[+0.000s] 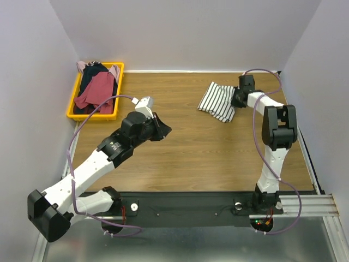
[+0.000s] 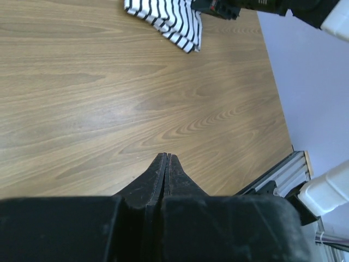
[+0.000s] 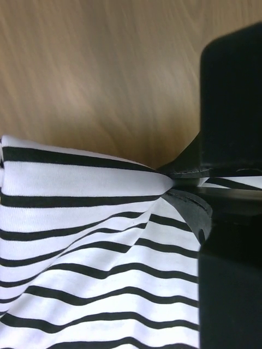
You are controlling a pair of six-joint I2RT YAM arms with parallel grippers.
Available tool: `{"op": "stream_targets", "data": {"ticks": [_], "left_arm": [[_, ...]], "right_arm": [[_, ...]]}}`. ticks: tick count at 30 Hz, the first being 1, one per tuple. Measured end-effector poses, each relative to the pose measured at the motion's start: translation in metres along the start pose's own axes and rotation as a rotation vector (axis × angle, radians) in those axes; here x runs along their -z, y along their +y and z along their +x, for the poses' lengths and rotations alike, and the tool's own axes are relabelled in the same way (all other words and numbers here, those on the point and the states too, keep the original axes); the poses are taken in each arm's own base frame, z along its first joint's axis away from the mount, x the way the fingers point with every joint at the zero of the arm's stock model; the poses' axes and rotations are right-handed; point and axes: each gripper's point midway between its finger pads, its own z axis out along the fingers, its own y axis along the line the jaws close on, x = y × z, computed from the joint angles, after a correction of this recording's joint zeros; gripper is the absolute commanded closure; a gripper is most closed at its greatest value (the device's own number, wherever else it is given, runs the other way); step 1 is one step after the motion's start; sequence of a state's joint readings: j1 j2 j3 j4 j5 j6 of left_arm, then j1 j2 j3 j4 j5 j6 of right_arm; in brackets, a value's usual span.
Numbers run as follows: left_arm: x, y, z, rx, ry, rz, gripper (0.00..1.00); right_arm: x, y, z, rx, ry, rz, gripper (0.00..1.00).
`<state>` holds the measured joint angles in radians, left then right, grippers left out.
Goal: Fold and stack the tank tops
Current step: Neatly place the folded tank top to the corner
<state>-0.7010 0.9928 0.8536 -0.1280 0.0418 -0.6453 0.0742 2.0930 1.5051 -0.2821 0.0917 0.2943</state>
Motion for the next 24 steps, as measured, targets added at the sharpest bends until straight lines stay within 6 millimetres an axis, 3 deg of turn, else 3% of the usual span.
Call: {"op": "stream_targets", "data": {"ticks": [6,11,14,24], "left_arm": [[0.007,0.000,-0.006,-0.040,0.004,0.039,1.00],[0.009,-0.002,-0.003,-0.072,0.032,0.077,1.00],[0.009,-0.001,-0.003,-0.095,0.034,0.084,1.00],[0.007,0.024,-0.010,-0.111,0.024,0.043,1.00]], "right_arm": [[-0.020,-0.064,-0.042,0.049,-0.044,0.148,1.00],[-0.038,-0.099,-0.073,0.128,-0.094,0.266,1.00],[-0.045,-0.115,-0.087,0.162,-0.111,0.311,1.00],[-0.052,-0.203,-0.123,0.187,-0.139,0.511,0.99]]}}
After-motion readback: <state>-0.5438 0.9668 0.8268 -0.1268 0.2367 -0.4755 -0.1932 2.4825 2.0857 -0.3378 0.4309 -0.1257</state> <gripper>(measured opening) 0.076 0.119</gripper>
